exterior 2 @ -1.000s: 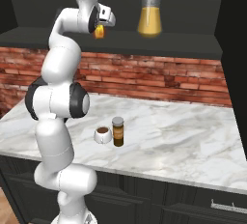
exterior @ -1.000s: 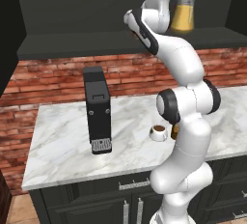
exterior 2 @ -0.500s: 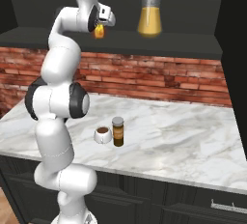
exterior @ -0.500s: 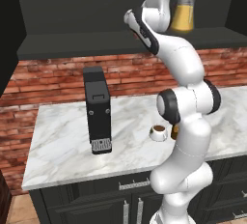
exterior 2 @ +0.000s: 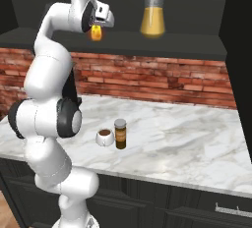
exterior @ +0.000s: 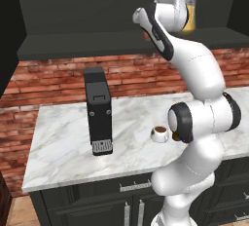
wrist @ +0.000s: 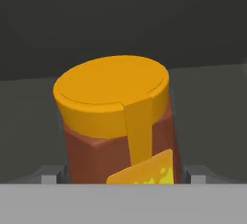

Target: Pick the cinnamon and honey bottle from the cabinet and place them next to the mug.

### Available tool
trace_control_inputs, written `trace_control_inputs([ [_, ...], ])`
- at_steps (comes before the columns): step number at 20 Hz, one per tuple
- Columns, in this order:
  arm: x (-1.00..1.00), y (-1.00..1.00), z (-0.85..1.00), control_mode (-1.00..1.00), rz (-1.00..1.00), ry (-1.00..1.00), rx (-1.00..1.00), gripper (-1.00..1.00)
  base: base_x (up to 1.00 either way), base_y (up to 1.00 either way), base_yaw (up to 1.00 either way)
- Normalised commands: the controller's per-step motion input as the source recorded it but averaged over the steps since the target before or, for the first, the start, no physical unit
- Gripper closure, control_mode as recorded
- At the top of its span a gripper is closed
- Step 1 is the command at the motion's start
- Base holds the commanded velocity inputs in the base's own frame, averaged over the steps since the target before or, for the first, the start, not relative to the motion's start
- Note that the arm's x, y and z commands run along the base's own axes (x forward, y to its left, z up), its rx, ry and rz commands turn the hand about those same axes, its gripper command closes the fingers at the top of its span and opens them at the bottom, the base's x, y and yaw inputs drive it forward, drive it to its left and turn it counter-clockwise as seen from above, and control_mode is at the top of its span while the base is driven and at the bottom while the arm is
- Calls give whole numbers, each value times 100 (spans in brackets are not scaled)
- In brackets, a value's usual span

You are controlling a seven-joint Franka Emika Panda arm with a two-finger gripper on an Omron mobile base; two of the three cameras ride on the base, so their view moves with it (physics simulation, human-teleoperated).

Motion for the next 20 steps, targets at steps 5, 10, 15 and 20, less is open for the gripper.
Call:
trace_control_inputs([
  [5, -100, -26, -19, -100, 0, -7, 0, 100, 0, 0, 0],
  [10, -100, -35, -26, -100, 0, -8, 0, 100, 0, 0, 0],
  [15, -100, -80, -26, -100, 9, -11, 1, 100, 0, 0, 0],
  [20, -98, -99, -20, -100, 17, -7, 0, 100, 0, 0, 0],
])
